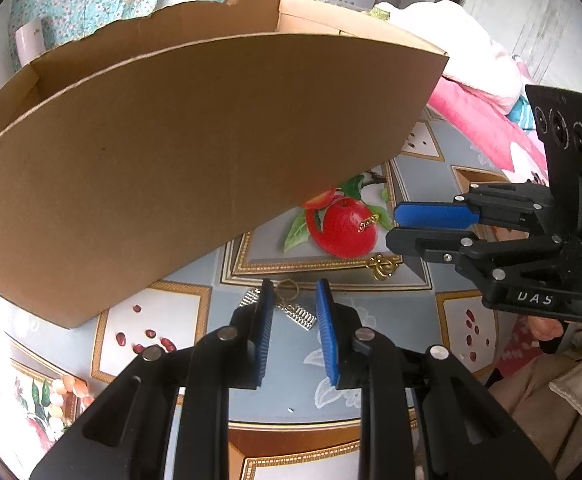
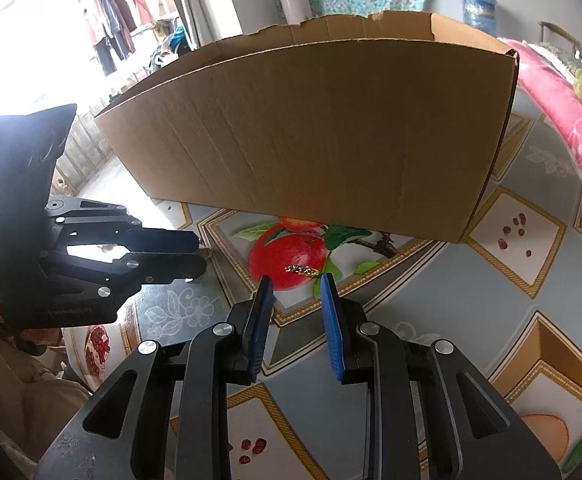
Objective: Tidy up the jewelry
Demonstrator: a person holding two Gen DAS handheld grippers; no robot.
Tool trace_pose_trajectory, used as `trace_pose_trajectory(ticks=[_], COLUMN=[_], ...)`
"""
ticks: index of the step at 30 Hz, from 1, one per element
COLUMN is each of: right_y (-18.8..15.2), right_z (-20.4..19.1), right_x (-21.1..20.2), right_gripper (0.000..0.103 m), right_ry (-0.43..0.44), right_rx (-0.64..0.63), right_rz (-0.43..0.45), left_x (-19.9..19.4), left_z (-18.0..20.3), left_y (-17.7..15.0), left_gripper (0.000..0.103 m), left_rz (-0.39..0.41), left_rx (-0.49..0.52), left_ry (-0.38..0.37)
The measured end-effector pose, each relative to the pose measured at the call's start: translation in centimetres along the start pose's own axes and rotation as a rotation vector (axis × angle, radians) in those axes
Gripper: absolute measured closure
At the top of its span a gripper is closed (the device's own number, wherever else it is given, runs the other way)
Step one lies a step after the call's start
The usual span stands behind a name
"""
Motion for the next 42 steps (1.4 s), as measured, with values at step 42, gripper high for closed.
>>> trace_pose_trajectory(ticks=[42], right_y=[-0.3], right_z=[0.5], right_x=[0.0], right_gripper=[0.078], right_ry=[-0.002], right_rx=[0.020], right_rz=[0.003], left_x=[0.6], left_z=[0.6], left_y=[0.4], left_gripper=[0.079], left_rz=[-0.032], left_rx=[0.012], left_ry=[0.021])
Point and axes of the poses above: each gripper's, at about its wrist camera, not at the fingertips, and x roughly the way its jaws point, z to its right, y to its top, the point moved 1 cm from there along x, roughly the way its jaws point, and after that the axes turned 8 degrees about -y, right-handed, at the moved point
